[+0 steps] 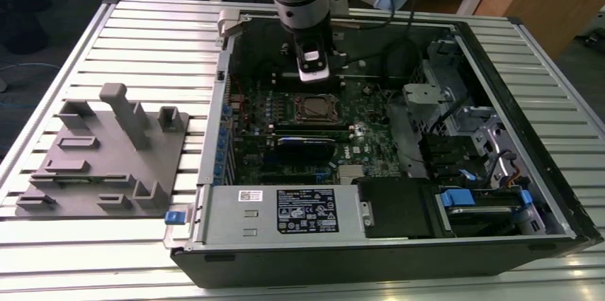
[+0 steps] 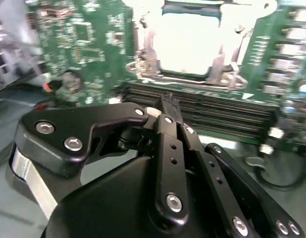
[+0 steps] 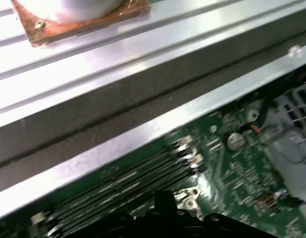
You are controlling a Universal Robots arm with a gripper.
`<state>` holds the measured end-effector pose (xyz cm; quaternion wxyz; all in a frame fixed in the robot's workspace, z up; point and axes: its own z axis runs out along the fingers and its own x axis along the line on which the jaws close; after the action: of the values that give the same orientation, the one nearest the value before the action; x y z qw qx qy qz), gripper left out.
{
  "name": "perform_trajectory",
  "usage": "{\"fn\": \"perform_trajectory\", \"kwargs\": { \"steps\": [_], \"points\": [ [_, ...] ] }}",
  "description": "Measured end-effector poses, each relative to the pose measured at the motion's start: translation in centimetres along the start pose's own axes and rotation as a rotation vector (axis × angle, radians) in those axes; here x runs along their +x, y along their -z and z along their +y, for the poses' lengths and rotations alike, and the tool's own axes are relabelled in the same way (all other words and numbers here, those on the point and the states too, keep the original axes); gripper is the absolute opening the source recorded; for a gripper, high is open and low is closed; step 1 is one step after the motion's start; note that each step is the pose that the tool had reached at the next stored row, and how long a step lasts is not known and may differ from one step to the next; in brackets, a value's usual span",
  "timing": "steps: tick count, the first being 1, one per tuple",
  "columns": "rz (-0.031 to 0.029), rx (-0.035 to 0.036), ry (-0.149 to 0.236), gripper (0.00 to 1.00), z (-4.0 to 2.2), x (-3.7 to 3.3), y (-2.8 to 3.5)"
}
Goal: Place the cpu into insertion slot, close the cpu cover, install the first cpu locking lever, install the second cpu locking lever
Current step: 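Install the first cpu locking lever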
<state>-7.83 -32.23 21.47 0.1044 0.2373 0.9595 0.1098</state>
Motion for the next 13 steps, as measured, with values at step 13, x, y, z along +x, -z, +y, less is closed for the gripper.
{"fn": "perform_trajectory", "kwargs": {
  "steps": [13],
  "points": [
    [0.0219,0.1042,0.009,0.1,0.08,-0.16,-0.07]
  ]
}}
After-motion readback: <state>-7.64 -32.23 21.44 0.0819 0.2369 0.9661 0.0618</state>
